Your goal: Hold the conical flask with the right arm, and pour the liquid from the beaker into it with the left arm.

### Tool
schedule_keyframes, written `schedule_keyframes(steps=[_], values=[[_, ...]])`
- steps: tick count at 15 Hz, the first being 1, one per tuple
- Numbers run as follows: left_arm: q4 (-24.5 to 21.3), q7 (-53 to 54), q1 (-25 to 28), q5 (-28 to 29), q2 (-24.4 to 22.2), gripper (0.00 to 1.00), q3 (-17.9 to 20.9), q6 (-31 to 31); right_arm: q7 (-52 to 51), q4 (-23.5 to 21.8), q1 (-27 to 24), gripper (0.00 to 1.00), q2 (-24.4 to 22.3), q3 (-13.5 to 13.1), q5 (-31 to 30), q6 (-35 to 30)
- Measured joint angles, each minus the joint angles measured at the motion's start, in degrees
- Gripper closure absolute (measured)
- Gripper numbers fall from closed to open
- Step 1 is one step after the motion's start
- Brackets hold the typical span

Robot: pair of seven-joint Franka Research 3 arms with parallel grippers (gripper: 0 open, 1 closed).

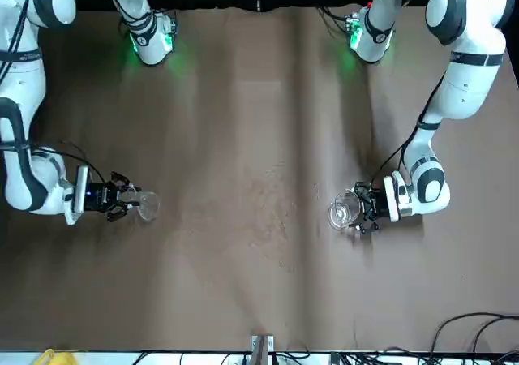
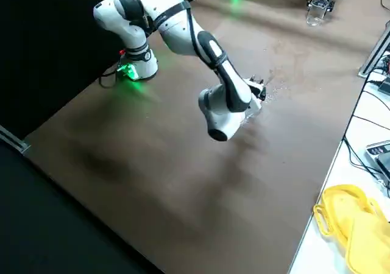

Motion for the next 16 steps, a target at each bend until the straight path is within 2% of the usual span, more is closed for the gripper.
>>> schedule_keyframes(steps=[8,13,16], values=[[0.07,1.90,-2.79,-4.65,0.07,0.00,-0.01,0.31,0.18,-10.63,10.87,0.61,-6.72,0.19,10.53,10.88],[-0.06,4.50,-2.79,-4.65,0.28,0.01,0.10,0.31,0.18,-13.48,15.75,0.61,-7.86,0.18,16.83,15.19],[-0.13,4.98,-3.03,-6.01,0.62,0.00,0.09,0.33,0.18,-14.04,19.85,0.61,-7.87,0.20,23.42,17.63]])
